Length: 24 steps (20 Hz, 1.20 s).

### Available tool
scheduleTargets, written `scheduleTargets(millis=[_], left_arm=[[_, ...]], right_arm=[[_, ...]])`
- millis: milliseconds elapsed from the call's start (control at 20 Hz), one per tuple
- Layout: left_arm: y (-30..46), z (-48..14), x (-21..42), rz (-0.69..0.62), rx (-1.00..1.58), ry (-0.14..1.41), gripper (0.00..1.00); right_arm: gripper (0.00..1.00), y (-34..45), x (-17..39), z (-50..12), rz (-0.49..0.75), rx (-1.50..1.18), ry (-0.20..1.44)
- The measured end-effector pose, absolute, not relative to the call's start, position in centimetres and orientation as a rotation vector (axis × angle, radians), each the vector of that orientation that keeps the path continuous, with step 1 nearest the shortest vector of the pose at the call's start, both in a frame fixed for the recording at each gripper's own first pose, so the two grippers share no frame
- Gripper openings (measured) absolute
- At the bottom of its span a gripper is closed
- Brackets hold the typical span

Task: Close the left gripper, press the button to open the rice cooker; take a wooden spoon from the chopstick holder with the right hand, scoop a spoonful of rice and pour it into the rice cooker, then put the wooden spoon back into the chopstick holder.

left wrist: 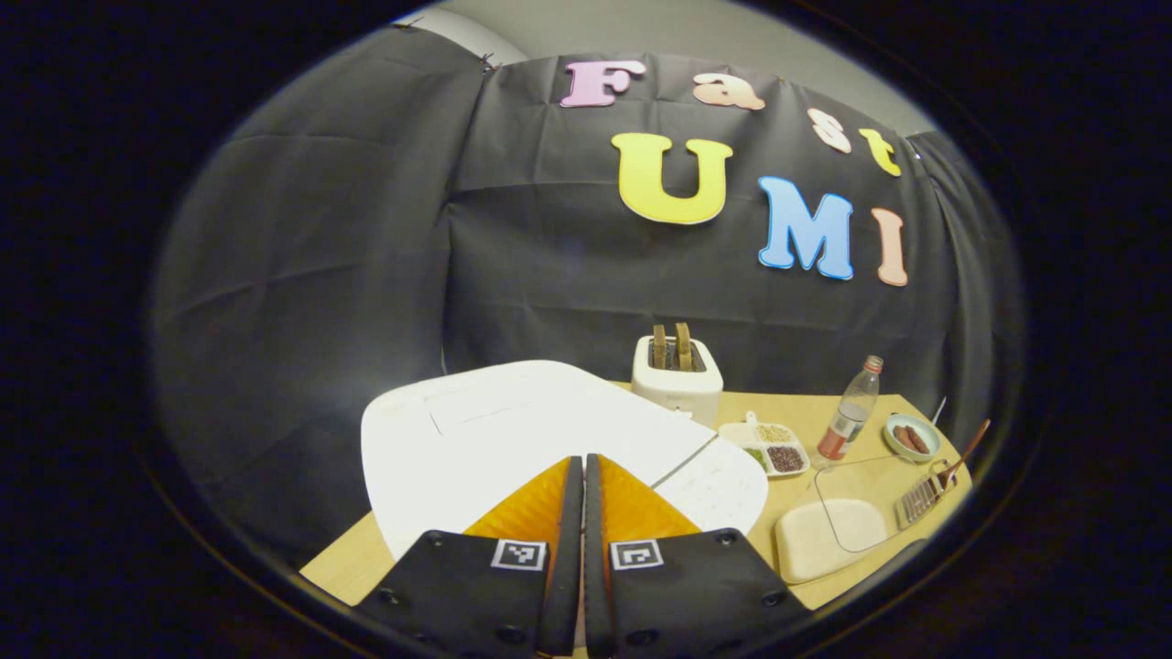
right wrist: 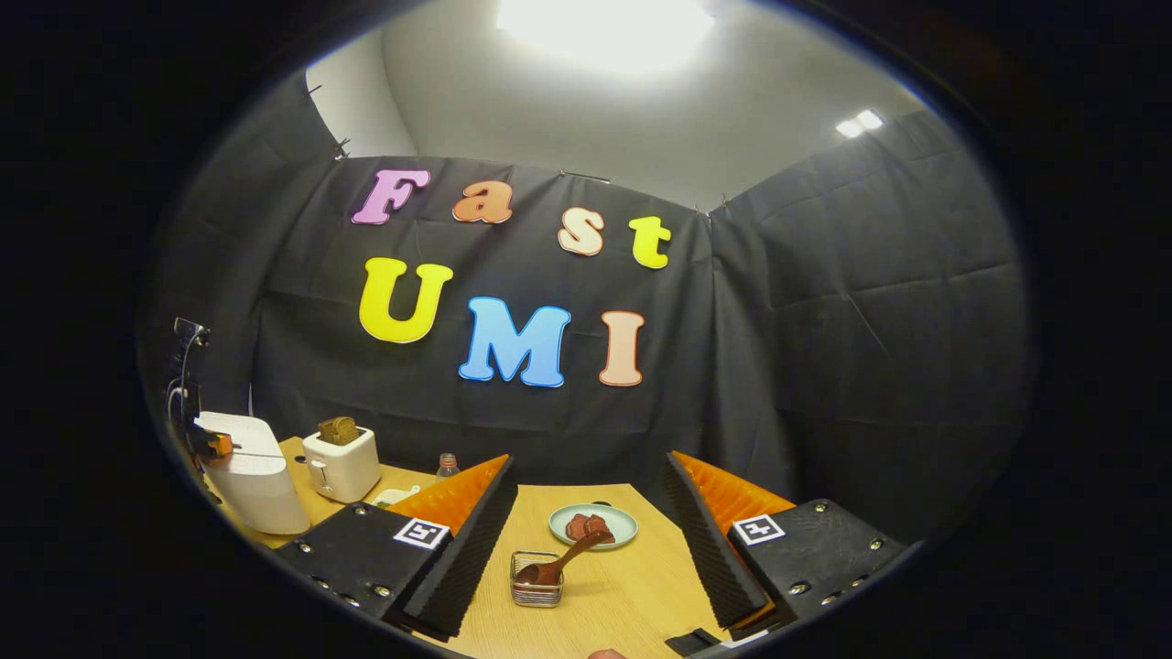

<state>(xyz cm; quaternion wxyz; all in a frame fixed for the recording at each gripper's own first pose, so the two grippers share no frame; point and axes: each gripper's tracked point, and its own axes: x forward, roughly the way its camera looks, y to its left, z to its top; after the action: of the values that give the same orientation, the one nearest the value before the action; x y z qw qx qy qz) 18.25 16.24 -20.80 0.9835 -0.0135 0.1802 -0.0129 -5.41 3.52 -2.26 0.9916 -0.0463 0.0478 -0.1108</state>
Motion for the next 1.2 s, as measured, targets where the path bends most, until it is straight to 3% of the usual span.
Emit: scheduleTargets(millis=[450, 500, 750, 800, 1000, 1150, 1200], left_arm=[[18.3, -7.4, 17.5, 0.11, -0.016, 0.116, 0.12], [18.2, -6.1, 16.3, 0.114, -0.024, 0.093, 0.07], [15.7, -1.2, 13.0, 0.085, -0.016, 0.006, 0.34], [14.7, -0.5, 12.1, 0.067, -0.016, -0.007, 0.46], [11.6, 1.9, 8.8, 0.031, -0.021, -0.055, 0.79], [9.1, 4.1, 6.2, -0.004, -0.036, -0.095, 0.89], [8.7, 4.7, 5.6, -0.01, -0.034, -0.108, 0.98]], right_arm=[[0.96, 1.7, -3.3, -2.9, -0.158, -0.058, 0.097], [0.96, 1.4, -2.9, -3.1, -0.154, -0.052, 0.097], [0.97, -0.2, -0.9, -4.1, -0.142, -0.014, 0.102], [0.97, -0.6, -0.5, -4.3, -0.141, -0.009, 0.102], [0.97, -2.2, 1.2, -6.2, -0.143, 0.016, 0.13], [0.97, -2.8, 2.6, -8.7, -0.128, 0.035, 0.184], [0.97, -3.0, 3.1, -9.5, -0.122, 0.044, 0.207]])
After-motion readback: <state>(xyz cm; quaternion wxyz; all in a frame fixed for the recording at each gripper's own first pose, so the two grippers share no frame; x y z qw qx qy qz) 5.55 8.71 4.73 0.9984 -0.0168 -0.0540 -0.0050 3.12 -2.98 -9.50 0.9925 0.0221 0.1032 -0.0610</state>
